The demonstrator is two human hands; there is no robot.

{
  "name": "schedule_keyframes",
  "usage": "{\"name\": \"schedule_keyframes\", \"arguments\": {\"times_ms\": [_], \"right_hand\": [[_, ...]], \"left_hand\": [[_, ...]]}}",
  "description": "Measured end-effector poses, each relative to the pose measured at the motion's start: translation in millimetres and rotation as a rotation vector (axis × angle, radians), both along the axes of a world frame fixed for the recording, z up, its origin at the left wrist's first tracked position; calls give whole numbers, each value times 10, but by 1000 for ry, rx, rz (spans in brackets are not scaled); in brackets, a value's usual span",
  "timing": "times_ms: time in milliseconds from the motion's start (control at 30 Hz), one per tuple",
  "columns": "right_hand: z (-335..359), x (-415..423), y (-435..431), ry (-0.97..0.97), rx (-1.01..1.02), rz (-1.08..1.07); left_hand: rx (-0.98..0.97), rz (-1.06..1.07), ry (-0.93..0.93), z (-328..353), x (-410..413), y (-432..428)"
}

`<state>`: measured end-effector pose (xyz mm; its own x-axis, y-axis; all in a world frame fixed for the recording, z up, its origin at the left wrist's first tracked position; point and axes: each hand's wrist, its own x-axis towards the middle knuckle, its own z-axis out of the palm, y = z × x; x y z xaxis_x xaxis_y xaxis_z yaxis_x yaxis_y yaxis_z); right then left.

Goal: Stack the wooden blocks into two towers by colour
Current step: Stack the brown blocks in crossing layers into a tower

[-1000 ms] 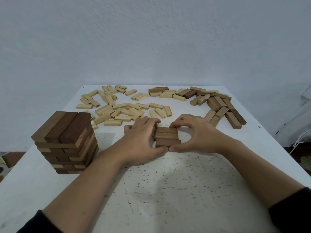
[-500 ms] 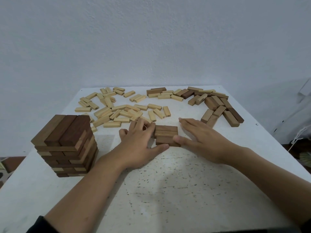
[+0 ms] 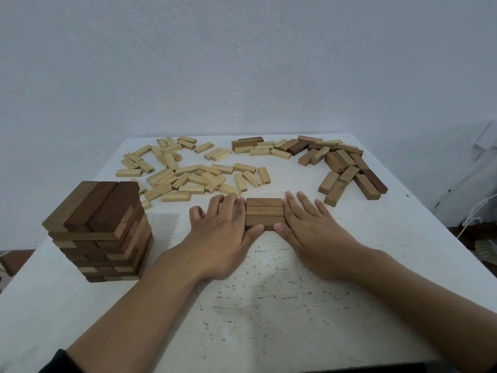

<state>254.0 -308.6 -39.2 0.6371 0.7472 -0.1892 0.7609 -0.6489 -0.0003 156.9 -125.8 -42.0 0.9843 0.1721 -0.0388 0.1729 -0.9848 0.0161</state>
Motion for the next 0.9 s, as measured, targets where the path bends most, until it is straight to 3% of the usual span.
{"name": "schedule_keyframes", "arguments": {"times_ms": [900], "right_hand": [[-22, 64, -43, 42, 72, 14]], "left_hand": [[-91, -24, -34, 42, 3, 99]]}}
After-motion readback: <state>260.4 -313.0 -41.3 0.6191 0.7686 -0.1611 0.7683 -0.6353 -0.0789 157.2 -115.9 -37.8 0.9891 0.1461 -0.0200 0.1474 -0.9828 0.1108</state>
